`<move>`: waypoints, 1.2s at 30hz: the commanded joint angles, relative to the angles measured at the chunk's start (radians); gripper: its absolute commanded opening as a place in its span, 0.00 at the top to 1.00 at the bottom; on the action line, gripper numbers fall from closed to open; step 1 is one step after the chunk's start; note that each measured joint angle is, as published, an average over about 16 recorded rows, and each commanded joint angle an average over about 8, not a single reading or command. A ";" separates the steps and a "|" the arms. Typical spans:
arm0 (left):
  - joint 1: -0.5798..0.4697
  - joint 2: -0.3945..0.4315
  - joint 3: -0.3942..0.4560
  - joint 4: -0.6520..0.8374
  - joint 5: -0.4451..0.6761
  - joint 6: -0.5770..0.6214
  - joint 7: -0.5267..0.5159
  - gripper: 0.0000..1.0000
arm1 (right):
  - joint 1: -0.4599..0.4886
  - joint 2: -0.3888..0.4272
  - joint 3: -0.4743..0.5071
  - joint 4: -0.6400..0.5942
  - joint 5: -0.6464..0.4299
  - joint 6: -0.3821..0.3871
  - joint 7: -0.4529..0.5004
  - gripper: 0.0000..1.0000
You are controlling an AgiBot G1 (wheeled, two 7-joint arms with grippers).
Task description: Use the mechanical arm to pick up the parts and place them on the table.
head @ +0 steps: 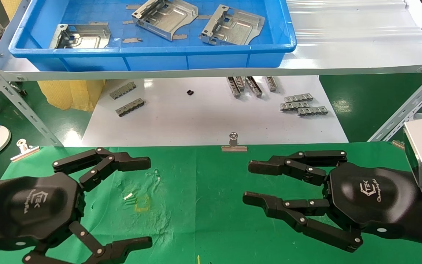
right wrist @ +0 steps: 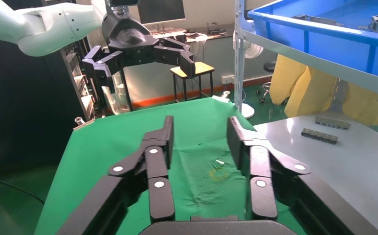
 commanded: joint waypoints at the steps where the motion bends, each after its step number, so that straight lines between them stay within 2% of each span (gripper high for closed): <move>1: 0.000 0.000 0.000 0.000 0.000 0.000 0.000 0.00 | 0.000 0.000 0.000 0.000 0.000 0.000 0.000 1.00; 11: -0.021 0.006 0.001 0.010 0.007 -0.010 -0.006 0.00 | 0.000 0.000 0.000 0.000 0.000 0.000 0.000 1.00; 17: -0.165 0.060 0.018 0.099 0.063 -0.028 -0.011 0.00 | 0.000 0.000 0.000 0.000 0.000 0.000 0.000 1.00; 21: -0.337 0.140 0.054 0.255 0.148 -0.037 0.009 0.00 | 0.000 0.000 0.000 0.000 0.000 0.000 0.000 1.00; 25: -0.521 0.246 0.101 0.475 0.258 -0.086 0.046 0.00 | 0.000 0.000 0.000 0.000 0.000 0.000 0.000 1.00; 30: -0.710 0.385 0.150 0.750 0.391 -0.250 0.108 0.00 | 0.000 0.000 0.000 0.000 0.000 0.000 0.000 1.00; 36: -0.843 0.528 0.195 0.999 0.499 -0.465 0.152 0.00 | 0.000 0.000 0.000 0.000 0.000 0.000 0.000 1.00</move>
